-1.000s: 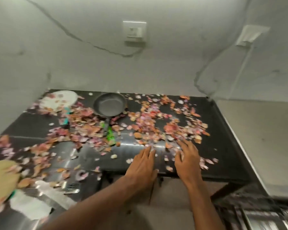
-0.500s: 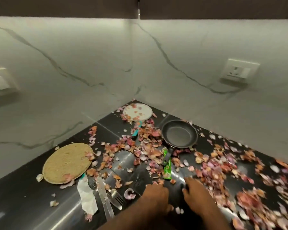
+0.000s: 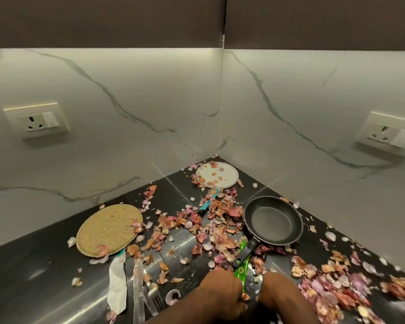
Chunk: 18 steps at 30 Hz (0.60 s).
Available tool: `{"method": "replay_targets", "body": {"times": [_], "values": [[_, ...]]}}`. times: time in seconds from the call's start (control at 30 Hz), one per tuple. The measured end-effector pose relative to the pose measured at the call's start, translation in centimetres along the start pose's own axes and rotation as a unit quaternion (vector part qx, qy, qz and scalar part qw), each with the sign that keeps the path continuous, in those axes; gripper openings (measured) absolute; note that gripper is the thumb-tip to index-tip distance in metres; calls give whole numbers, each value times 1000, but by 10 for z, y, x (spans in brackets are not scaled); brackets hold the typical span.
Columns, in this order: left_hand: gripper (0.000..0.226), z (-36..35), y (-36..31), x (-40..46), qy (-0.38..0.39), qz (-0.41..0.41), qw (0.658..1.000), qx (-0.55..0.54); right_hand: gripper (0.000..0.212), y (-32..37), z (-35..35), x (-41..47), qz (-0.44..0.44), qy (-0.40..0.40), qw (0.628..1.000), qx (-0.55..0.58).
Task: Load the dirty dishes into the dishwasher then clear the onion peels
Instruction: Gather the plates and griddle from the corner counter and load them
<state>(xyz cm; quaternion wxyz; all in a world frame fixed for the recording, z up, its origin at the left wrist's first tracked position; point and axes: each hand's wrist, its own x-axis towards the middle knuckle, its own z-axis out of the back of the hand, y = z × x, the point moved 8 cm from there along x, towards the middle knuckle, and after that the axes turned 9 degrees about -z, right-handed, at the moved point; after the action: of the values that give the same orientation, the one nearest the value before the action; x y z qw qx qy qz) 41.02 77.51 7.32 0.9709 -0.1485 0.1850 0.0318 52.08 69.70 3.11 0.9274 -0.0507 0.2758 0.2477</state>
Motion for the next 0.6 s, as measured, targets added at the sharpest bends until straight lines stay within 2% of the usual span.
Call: {"method": "replay_targets", "body": {"times": [0.13,0.2,0.3,0.43,0.6], "values": [[42,6,26,32,15,10,998,-65,31,5,19,8,-9,-48,999,-19],[31,9,44,50,4,22,989,-147,30,12,25,12,1,-35,999,-23],[20,27,69,76,-59,48,974,-215,34,15,32,17,-5,5,999,-33],[32,72,99,101,-180,68,954,-229,47,12,45,24,-7,18,999,-43],[19,106,147,131,-261,100,935,-218,37,4,48,28,-35,50,998,-21]]}}
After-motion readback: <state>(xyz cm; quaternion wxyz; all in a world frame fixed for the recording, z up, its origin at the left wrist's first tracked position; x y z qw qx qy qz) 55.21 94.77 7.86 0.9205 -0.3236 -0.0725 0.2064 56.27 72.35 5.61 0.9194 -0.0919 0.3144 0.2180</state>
